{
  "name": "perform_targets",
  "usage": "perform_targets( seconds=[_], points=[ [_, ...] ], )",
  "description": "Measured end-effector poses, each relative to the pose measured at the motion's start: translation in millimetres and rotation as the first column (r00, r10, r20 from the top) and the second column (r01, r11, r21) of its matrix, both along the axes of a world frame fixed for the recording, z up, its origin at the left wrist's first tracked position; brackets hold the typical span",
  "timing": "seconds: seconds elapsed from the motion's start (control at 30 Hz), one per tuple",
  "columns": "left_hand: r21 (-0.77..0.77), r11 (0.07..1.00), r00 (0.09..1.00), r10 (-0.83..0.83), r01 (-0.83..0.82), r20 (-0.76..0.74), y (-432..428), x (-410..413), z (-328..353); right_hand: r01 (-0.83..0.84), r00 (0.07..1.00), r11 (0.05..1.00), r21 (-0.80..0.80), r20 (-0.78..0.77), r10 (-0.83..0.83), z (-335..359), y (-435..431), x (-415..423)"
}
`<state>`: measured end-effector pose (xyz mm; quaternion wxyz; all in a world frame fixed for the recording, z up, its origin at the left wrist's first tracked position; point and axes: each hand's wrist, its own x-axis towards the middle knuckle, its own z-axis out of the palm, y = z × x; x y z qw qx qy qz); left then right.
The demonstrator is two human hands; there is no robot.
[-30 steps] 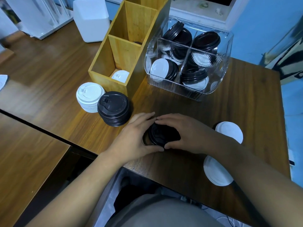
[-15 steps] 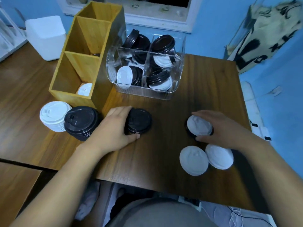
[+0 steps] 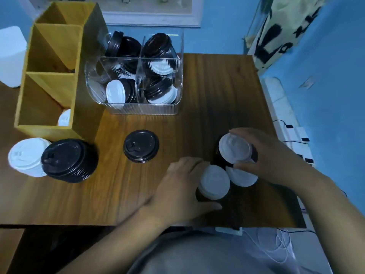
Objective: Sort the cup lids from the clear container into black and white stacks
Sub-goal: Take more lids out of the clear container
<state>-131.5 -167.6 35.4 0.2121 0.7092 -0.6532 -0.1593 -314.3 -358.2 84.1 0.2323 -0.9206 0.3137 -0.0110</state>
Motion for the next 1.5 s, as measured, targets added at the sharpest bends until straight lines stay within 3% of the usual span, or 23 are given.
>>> perform_targets(
  seconds=[0.17,0.4,0.6,0.9,1.5],
  points=[
    [-0.024,0.999,0.998,-0.047,0.048,0.031,-4.9,11.8,-2.5,-0.021,0.996,0.998,0.067,0.082,0.016,-3.0,-3.2,27.2],
    [-0.024,0.972,0.967,0.235,-0.234,0.096,9.8,33.9,-1.8,-0.046,0.998,0.998,-0.048,0.034,0.048,6.1,7.5,50.5],
    [0.0,0.983,0.976,0.182,-0.184,-0.116,26.5,44.9,-8.9,-0.204,0.977,0.979,0.009,0.062,0.204,-12.9,57.0,49.9],
    [-0.044,0.974,0.968,0.214,-0.221,-0.127,29.8,43.4,-18.4,-0.249,0.967,0.968,0.022,0.066,0.247,-32.4,67.0,60.5],
    [-0.101,0.978,0.978,0.171,-0.183,-0.118,26.3,44.1,-22.2,-0.137,0.981,0.986,0.091,0.153,0.123,-42.3,71.0,66.3]
  ],
)
